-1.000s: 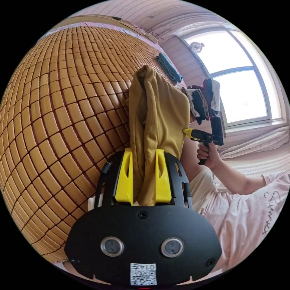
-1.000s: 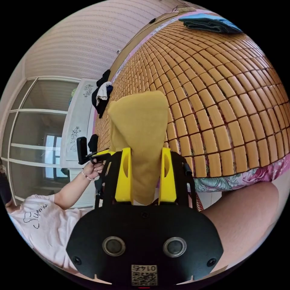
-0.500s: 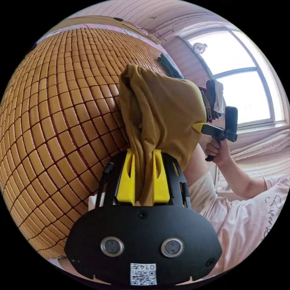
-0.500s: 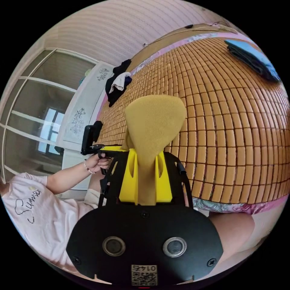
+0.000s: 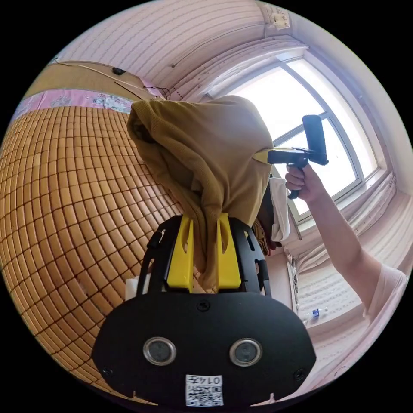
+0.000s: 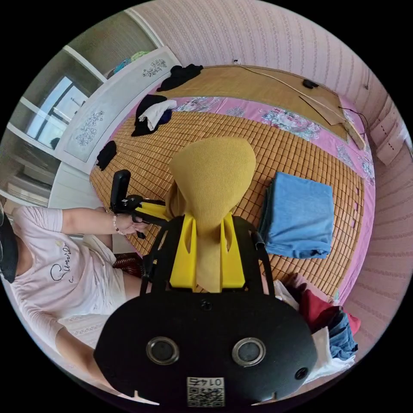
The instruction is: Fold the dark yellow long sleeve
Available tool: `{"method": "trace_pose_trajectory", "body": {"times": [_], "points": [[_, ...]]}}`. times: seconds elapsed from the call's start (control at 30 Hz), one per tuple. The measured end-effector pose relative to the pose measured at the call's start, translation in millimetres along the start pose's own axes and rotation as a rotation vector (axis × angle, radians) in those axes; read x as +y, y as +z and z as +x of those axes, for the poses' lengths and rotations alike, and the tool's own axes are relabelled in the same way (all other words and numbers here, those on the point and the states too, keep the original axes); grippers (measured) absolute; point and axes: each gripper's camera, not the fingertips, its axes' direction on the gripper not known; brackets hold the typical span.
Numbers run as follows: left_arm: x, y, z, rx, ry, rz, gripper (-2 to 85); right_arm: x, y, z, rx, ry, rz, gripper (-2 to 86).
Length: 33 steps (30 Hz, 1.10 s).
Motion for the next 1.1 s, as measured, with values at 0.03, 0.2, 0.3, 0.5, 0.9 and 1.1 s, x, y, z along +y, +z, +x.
{"method": "trace_pose_trajectory", "body": {"times": [0.03,0.2,0.3,0.5,0.9,1.1], "points": [[-27,25,10,-0.022,-0.002,0.006,7.8,-13,-9,31,0.020,0.040,-0.025,8.9],[-100,136,3,-0.192,-0.120,-0.065,7.9,-55,10,119,0.323,0.409,-0.104,10.1],[-103,163,-11,-0.198,-0.030,-0.064,8.6,-48,89,122,0.193,0.411,-0.102,7.0],[-93,131,-23,-0.088,-0.026,-0.100,8.0,-17,147,101,0.198,0.434,0.070,6.1],[81,-201,32,-0.473,0.321,-0.035,5.0,-7,194,-133,-0.011,0.061,0.175,6.4],[249,-411,9,-0.843,-0.036,0.005,6.5,-65,294,-318,-0.125,-0.302,0.019,6.2]]}}
